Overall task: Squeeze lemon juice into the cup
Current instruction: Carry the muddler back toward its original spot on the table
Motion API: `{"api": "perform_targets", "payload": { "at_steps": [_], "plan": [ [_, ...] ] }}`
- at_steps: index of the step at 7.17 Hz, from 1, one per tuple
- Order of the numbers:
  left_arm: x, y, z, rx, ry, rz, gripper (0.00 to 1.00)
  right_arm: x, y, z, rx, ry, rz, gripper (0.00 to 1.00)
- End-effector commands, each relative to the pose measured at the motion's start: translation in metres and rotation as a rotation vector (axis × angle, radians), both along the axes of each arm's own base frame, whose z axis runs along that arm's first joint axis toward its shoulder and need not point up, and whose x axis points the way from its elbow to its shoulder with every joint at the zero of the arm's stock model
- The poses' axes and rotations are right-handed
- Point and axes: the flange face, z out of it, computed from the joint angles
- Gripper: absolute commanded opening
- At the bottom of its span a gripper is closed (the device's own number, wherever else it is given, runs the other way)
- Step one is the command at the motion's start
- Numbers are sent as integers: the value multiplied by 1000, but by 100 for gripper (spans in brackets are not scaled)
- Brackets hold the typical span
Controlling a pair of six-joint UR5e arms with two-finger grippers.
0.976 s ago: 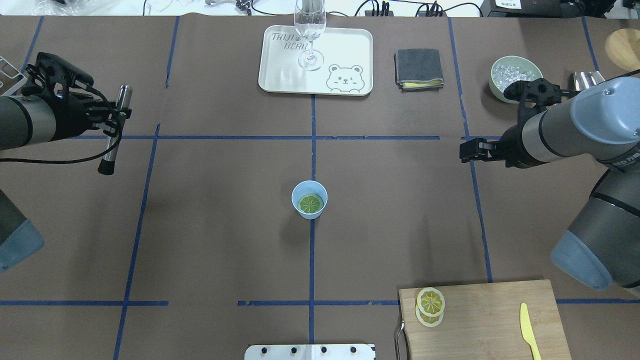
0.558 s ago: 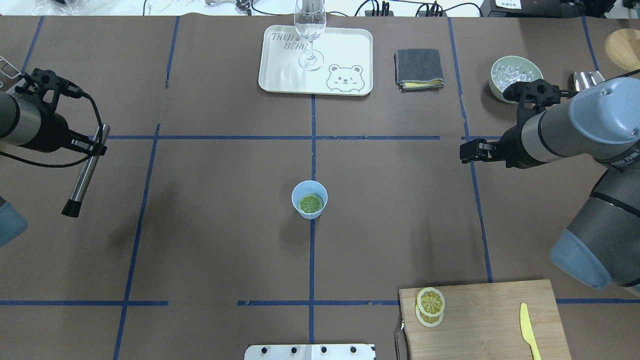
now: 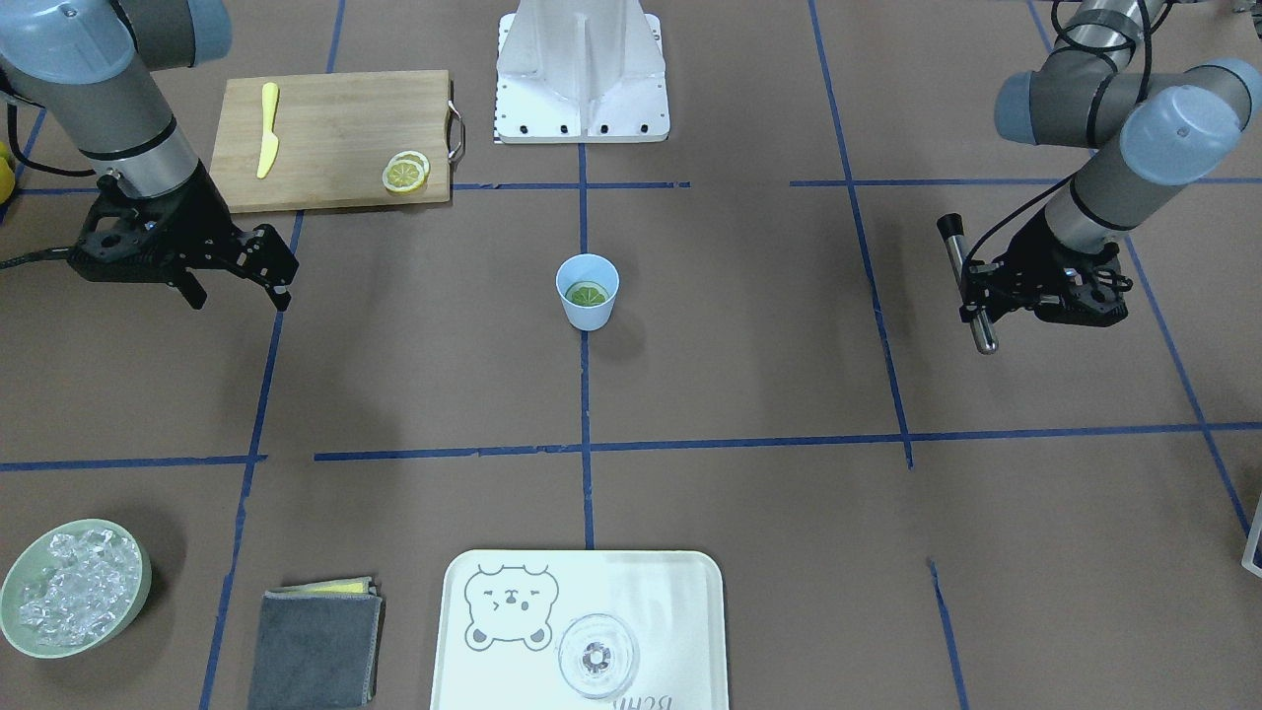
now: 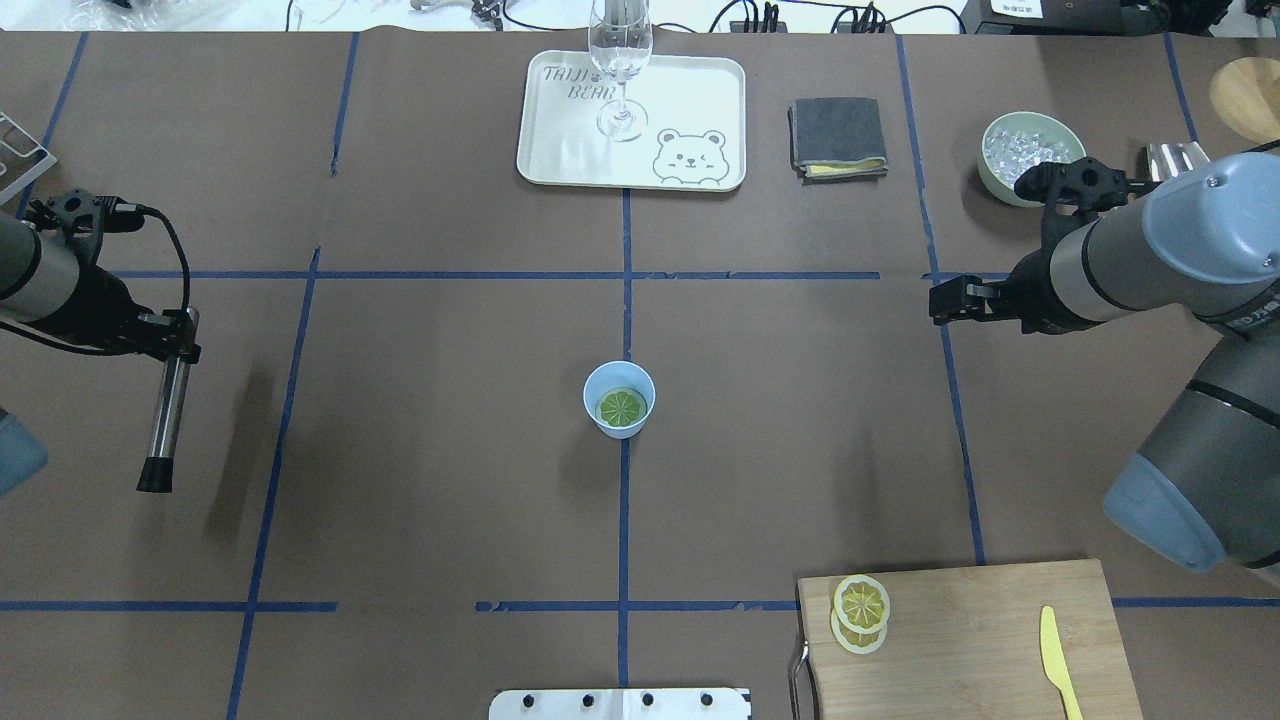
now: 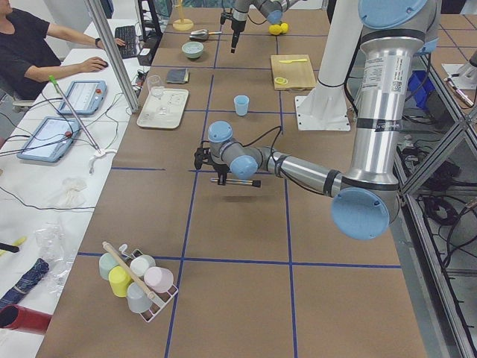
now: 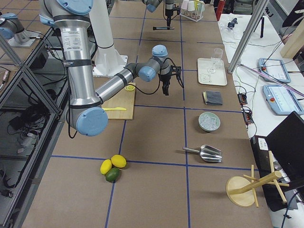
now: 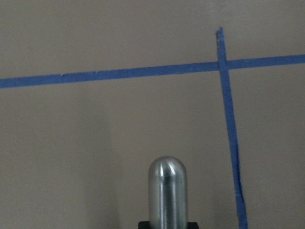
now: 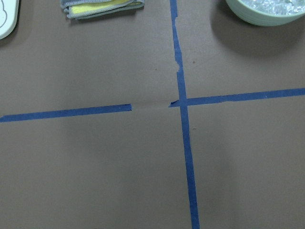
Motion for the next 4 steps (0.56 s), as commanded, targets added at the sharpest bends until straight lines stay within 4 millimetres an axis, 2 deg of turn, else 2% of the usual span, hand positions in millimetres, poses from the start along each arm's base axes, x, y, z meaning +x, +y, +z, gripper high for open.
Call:
{"api": "perform_targets", "payload": {
  "at_steps": [1, 2, 3, 4],
  "plan": [
    [14, -18, 2, -71, -10, -57, 0, 1, 0, 2, -3, 2, 1, 100],
    [18, -22, 6, -72, -14, -54, 0, 1, 0, 2, -3, 2, 2, 100],
    [23, -28, -3, -60, -4, -54, 0, 1, 0, 2, -2, 2, 4, 100],
    [31, -28, -1, -10, -14, 6, 0, 2, 0, 2, -2, 4, 5, 100]
  ]
}}
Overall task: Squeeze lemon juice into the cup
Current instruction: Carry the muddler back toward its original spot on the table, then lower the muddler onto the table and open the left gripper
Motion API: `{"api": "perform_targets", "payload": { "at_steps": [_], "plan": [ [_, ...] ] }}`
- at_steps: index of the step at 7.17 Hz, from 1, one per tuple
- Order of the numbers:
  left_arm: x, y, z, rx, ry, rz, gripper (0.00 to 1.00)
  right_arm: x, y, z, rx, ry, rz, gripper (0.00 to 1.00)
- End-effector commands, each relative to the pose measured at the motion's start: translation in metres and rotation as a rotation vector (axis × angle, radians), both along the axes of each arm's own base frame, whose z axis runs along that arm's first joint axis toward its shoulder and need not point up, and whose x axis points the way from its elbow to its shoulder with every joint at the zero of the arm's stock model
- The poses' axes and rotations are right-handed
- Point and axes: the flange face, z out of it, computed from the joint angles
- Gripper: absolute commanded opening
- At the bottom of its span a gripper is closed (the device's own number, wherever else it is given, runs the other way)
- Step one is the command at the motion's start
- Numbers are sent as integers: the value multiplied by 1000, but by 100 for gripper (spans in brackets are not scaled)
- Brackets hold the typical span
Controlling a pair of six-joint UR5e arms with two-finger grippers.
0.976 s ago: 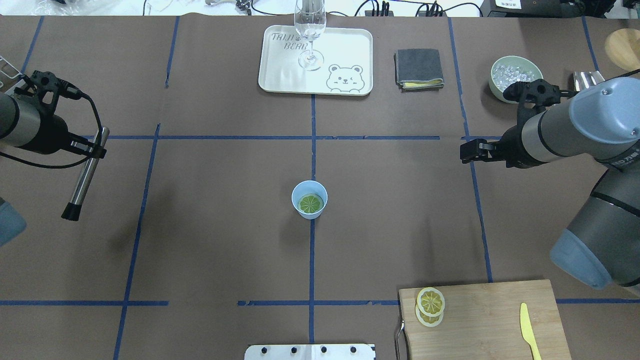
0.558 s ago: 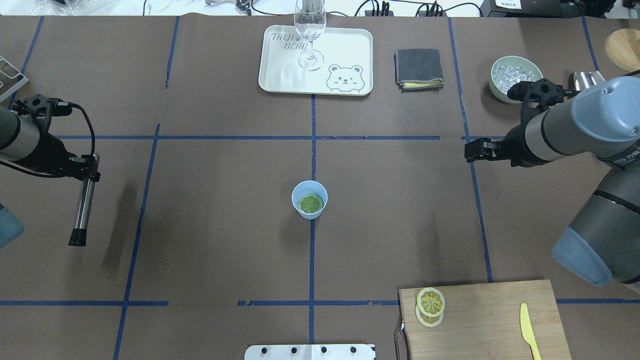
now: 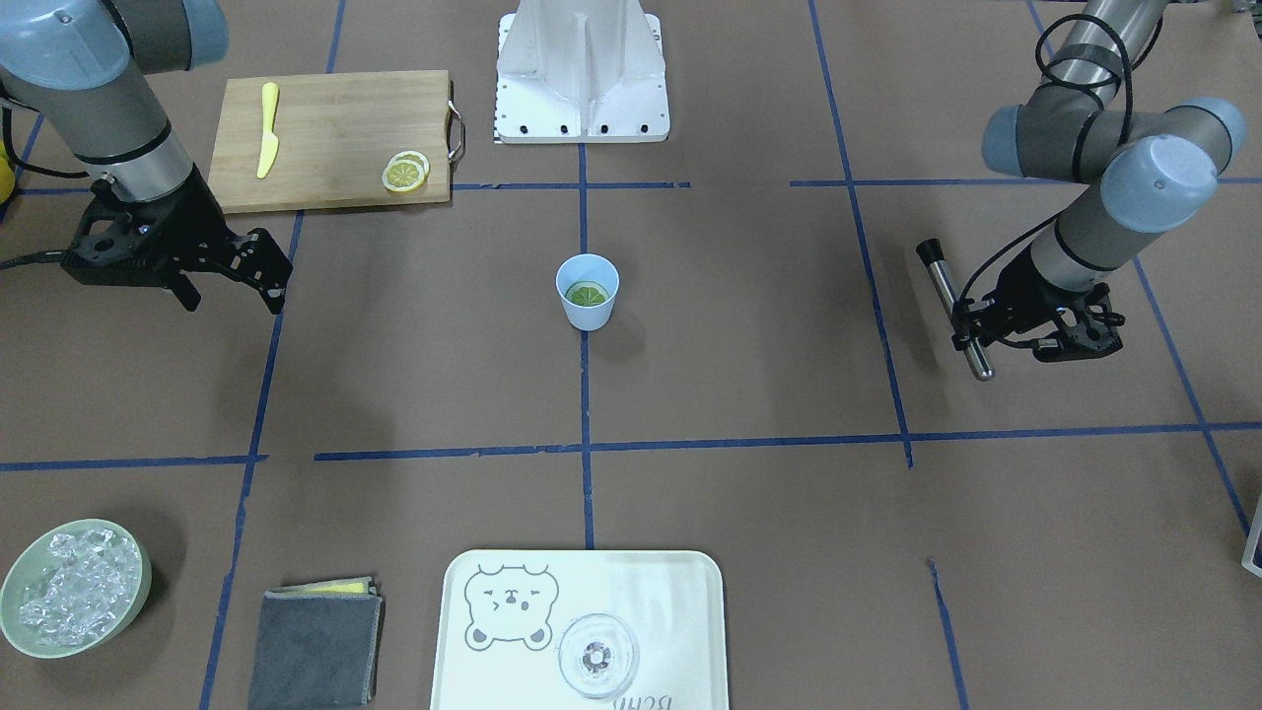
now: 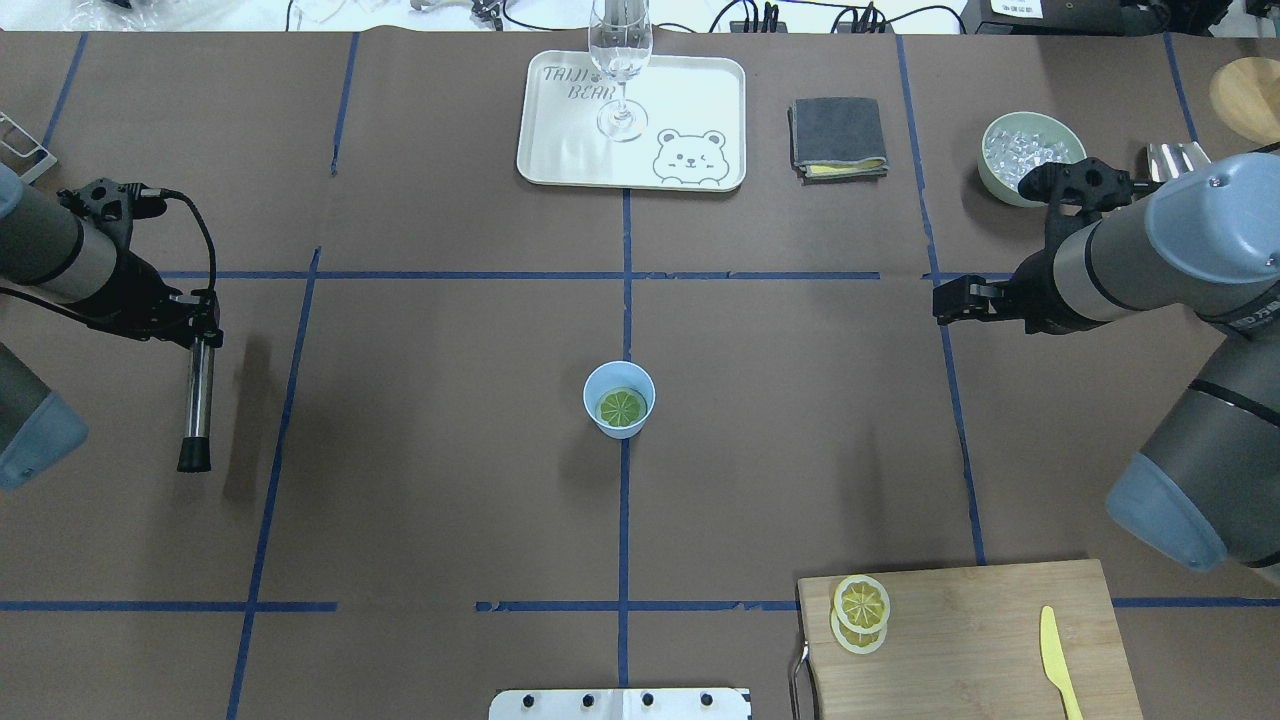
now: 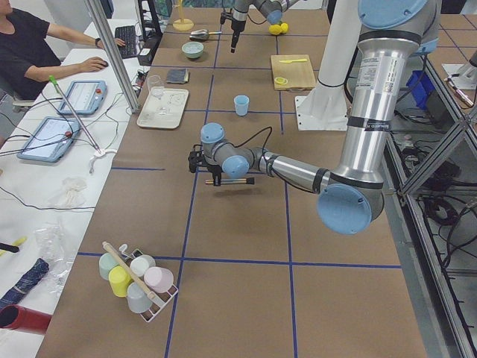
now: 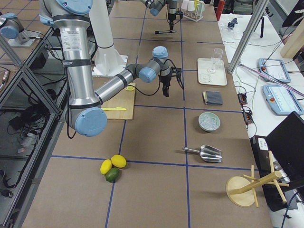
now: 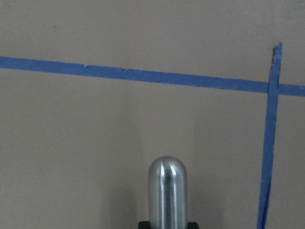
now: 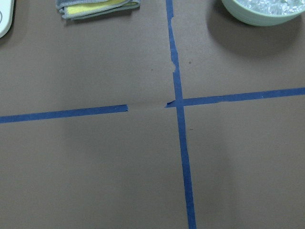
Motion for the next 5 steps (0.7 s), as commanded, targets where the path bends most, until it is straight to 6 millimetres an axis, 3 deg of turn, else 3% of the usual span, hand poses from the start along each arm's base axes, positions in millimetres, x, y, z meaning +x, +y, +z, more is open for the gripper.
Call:
{"api": "perform_targets", "payload": {
  "at_steps": [1, 5],
  "plan": [
    [9, -4, 4, 75, -14, 84, 0, 0, 0, 0, 1, 0, 2, 100],
    [25, 0, 16, 60, -29, 118, 0, 0, 0, 2, -3, 3, 1, 100]
  ]
}}
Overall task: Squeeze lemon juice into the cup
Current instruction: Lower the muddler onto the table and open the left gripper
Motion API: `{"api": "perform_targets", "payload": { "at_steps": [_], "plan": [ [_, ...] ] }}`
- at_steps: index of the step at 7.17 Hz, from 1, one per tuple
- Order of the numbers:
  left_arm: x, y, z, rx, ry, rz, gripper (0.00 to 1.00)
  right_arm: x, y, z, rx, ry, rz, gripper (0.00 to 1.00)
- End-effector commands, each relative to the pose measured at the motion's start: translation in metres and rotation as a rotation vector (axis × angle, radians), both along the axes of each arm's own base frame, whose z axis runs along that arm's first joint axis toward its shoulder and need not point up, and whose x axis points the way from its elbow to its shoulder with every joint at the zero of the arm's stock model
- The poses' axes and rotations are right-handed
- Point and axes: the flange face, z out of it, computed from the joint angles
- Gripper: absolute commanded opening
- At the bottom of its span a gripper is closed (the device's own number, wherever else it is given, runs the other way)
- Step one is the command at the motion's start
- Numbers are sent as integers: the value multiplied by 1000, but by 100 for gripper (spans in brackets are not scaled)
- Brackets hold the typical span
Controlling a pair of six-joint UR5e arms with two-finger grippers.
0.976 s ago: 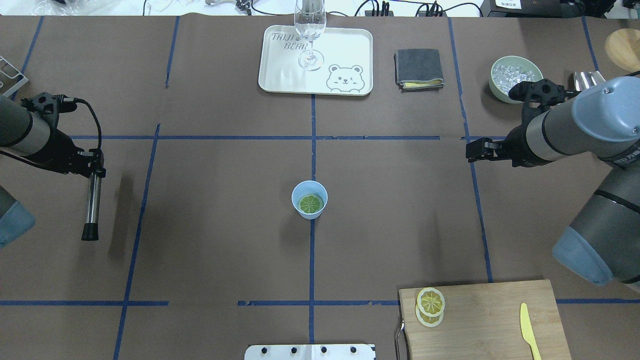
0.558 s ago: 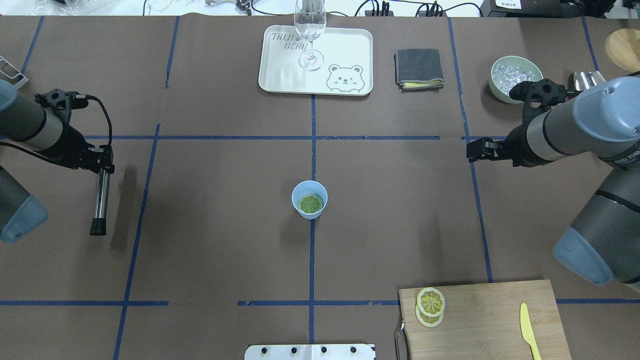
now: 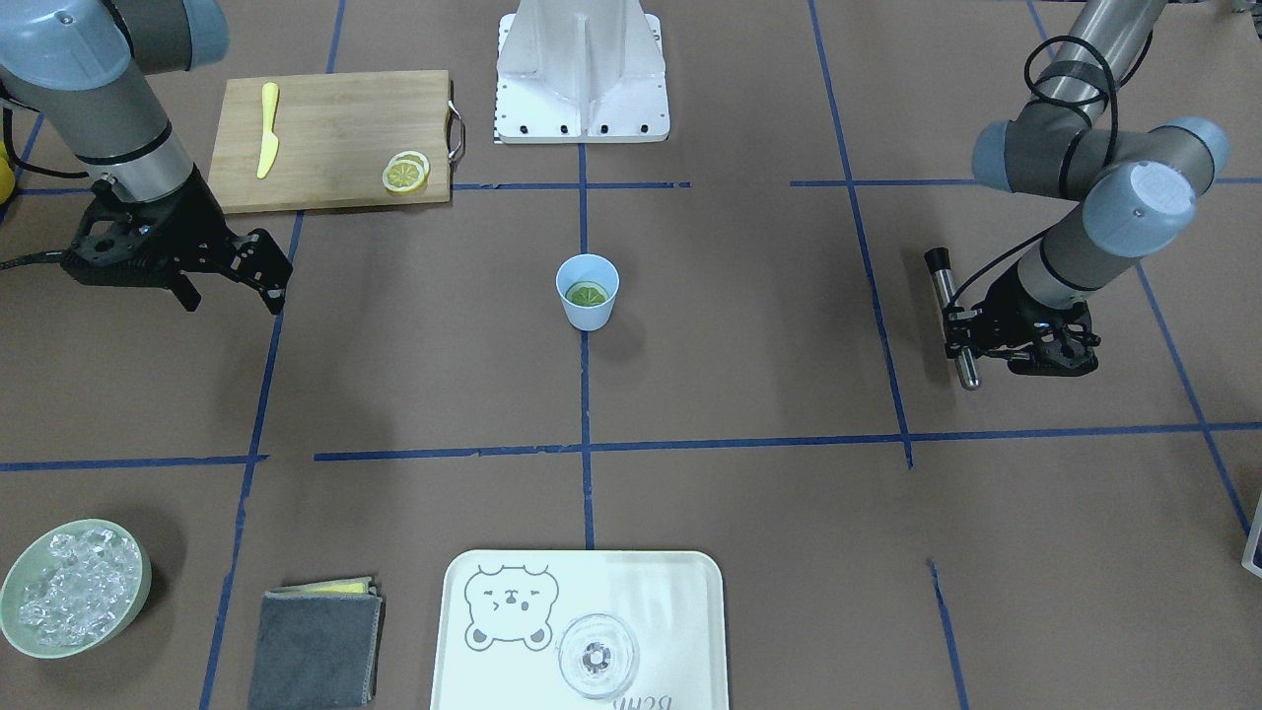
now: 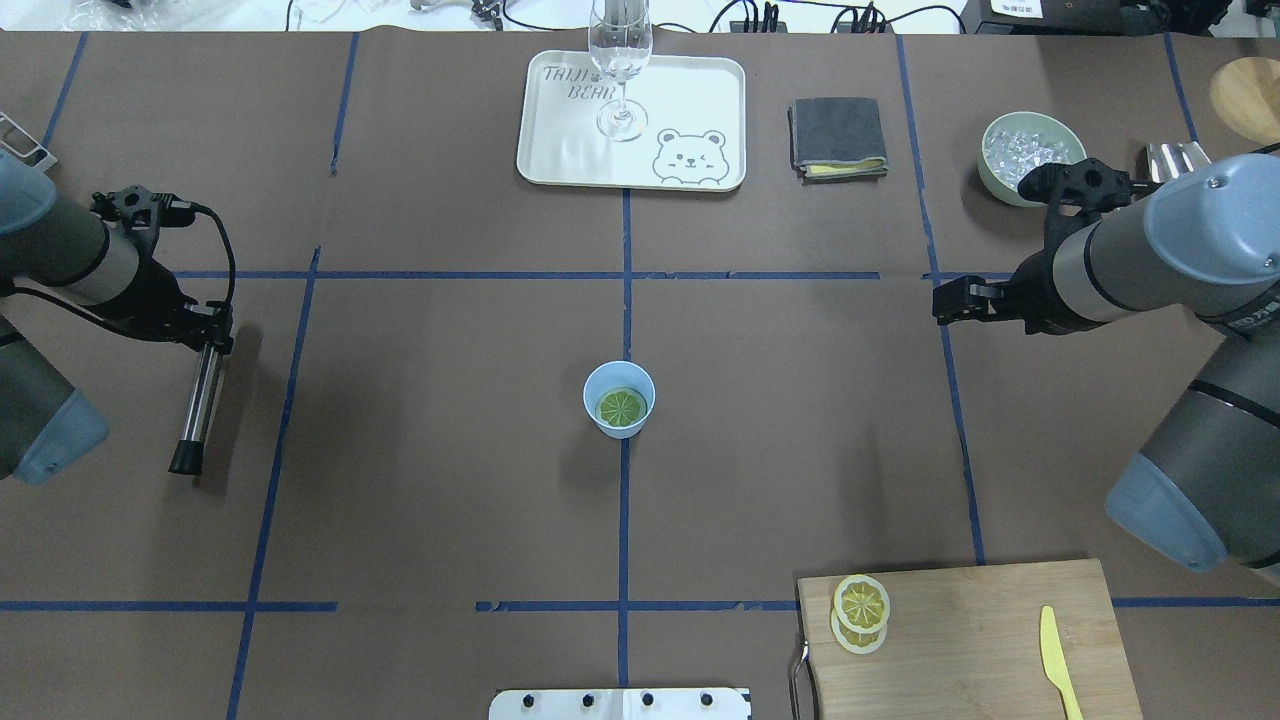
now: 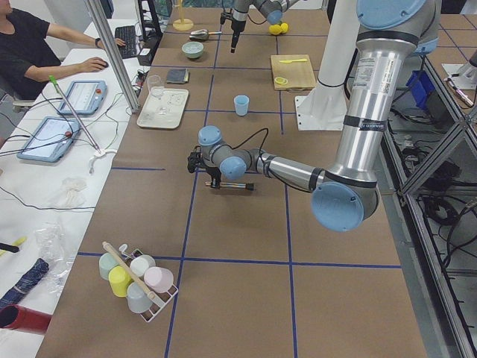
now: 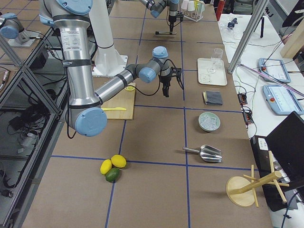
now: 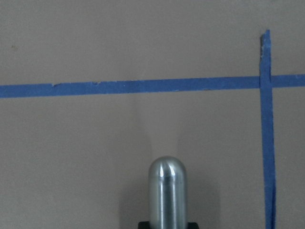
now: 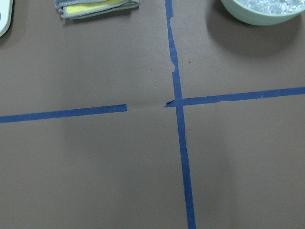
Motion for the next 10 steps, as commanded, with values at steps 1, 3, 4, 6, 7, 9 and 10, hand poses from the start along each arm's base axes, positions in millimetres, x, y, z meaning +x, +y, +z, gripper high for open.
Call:
{"api": "perform_targets", "payload": {
  "at_steps": [1, 3, 4, 6, 7, 9, 10],
  "plan": [
    [9, 4, 4, -11, -9, 16, 0, 0, 0, 0, 0, 1, 0, 100],
    [8, 5, 7, -16, -12, 17, 25, -1, 0, 1, -1, 2, -1, 100],
    [9, 4, 6, -16, -11, 16, 66, -1, 0, 1, -1, 2, -1, 100],
    [7, 5, 2, -12, -8, 15, 100, -1, 0, 0, 0, 1, -1, 100],
    [4, 4, -4, -3, -1, 11, 100, -2, -1, 0, 0, 1, -1, 100],
    [-46, -8, -53, 80, 32, -32, 100, 26, -14, 8, 3, 10, 4, 100],
    [-100, -21, -58, 160, 8, -26, 100, 62, -30, 33, 37, 38, -67, 100]
  ]
}}
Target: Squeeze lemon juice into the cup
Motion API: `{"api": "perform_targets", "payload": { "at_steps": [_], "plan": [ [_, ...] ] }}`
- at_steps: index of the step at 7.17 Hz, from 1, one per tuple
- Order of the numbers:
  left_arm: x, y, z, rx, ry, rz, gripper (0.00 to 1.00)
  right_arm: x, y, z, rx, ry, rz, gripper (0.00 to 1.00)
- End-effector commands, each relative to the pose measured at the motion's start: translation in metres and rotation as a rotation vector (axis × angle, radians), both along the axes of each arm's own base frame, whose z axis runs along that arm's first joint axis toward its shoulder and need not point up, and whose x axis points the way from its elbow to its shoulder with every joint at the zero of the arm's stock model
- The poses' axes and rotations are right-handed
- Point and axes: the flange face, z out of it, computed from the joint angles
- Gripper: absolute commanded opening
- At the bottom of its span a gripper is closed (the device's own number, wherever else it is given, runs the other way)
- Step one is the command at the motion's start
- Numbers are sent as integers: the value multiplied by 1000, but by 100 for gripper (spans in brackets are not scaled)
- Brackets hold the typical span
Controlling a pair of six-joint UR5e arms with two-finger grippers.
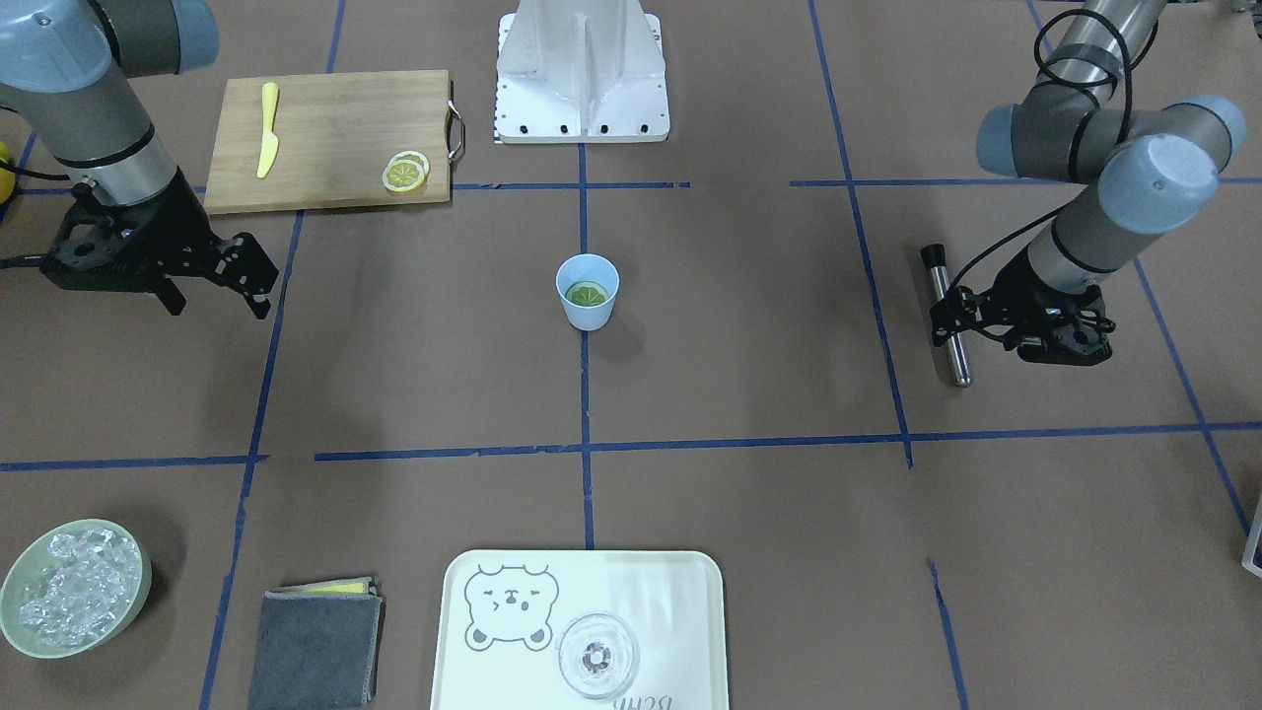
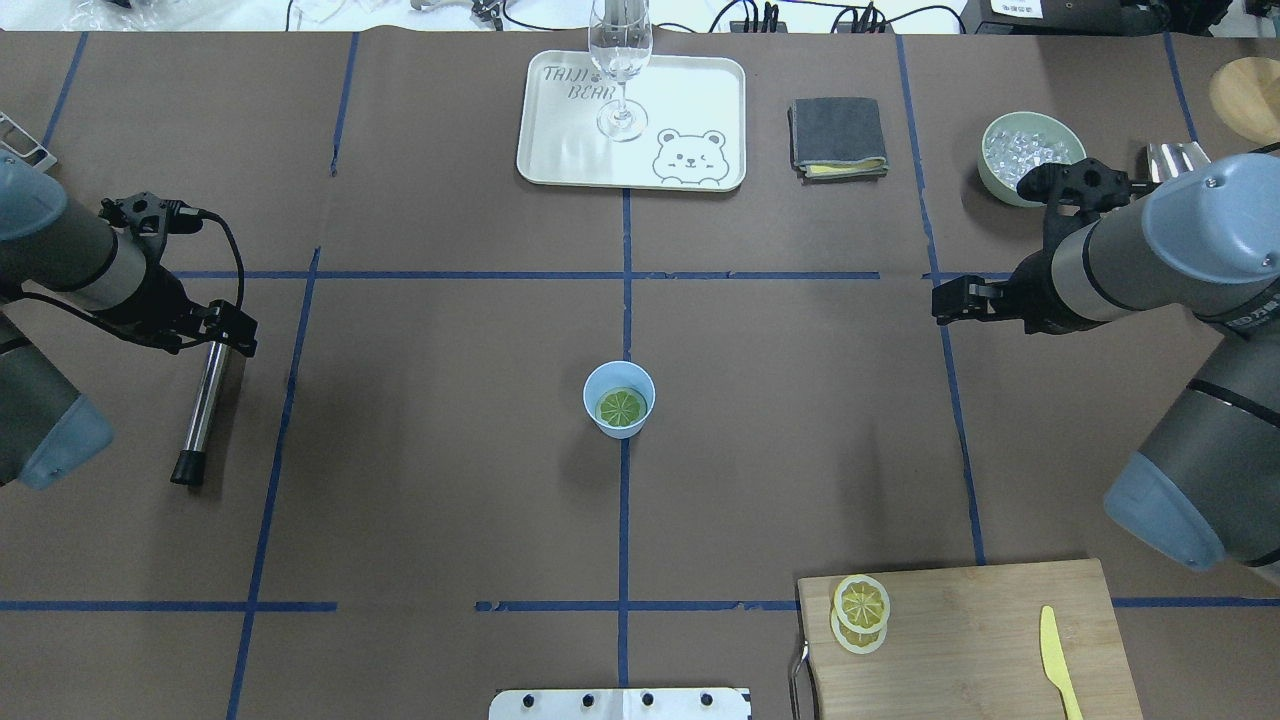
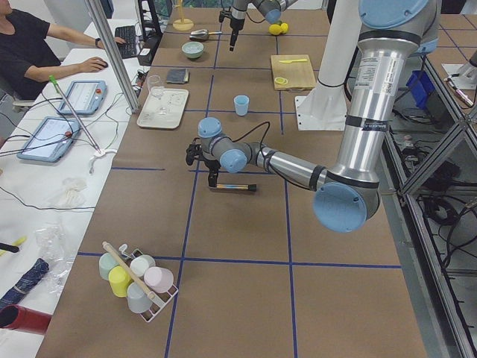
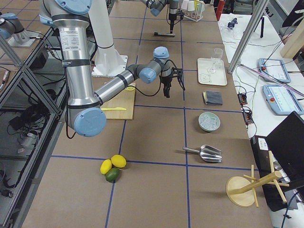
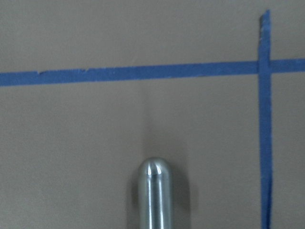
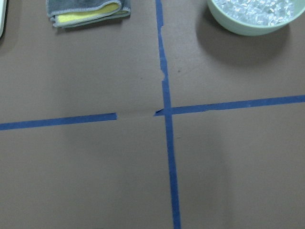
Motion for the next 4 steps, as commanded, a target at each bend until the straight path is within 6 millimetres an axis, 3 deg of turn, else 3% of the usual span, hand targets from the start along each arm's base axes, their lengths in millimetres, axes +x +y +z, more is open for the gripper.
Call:
{"api": "perform_targets", "payload": {
  "at_steps": [1, 2, 3, 4],
  "plan": [
    [-102, -27, -14, 126, -36, -22, 100, 73, -35, 46, 21, 21, -89, 100],
    [-147, -31, -9, 140, 0, -22, 100, 113, -48, 78, 23, 34, -116, 100],
    [-200, -21, 18, 137, 10, -40, 100, 169, -67, 117, 37, 41, -148, 100],
    [-239, -6, 52, 155, -22, -36, 100, 218, -81, 167, 33, 23, -193, 100]
  ]
}}
